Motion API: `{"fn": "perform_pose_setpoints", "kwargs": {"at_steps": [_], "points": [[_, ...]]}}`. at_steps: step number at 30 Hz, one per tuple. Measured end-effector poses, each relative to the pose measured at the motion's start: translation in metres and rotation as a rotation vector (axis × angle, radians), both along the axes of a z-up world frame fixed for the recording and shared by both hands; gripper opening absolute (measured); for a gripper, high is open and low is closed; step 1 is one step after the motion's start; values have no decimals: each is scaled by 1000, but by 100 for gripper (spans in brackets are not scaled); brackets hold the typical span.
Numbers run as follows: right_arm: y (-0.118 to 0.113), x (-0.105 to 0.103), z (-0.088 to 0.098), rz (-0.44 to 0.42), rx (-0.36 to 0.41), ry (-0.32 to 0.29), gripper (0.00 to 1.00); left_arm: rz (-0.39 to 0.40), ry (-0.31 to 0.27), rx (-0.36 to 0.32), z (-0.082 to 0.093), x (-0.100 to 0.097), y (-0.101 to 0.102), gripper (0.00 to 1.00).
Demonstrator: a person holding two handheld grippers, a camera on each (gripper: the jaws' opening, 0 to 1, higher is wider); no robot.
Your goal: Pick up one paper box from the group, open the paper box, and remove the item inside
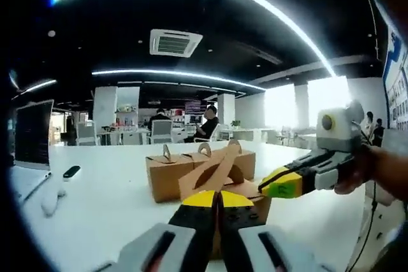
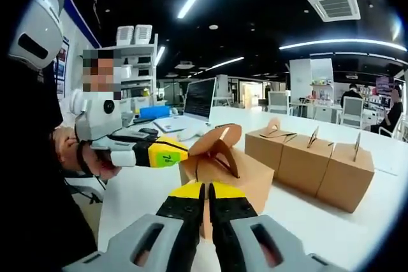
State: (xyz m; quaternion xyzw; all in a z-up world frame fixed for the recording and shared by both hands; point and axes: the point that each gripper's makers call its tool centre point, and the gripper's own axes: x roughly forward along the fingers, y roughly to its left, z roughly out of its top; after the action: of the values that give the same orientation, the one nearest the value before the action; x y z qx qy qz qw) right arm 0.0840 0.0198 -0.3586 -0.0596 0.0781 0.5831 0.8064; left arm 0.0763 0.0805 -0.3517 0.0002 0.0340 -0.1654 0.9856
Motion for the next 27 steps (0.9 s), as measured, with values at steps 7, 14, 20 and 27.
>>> {"fn": "perform_pose_setpoints", "kwargs": {"at_steps": [7, 14, 20, 27], "points": [[0, 0, 0, -2, 0, 1, 5, -4, -1, 9, 1, 1, 0, 4], [0, 0, 0, -3, 3, 4, 5, -14, 4, 13, 0, 1, -1, 4], [1, 0, 0, -8, 8, 9, 5, -2, 1, -14, 5, 0, 3, 4], [2, -1, 0, -3, 2, 7, 5, -2, 0, -21, 8, 1, 7, 4]]}}
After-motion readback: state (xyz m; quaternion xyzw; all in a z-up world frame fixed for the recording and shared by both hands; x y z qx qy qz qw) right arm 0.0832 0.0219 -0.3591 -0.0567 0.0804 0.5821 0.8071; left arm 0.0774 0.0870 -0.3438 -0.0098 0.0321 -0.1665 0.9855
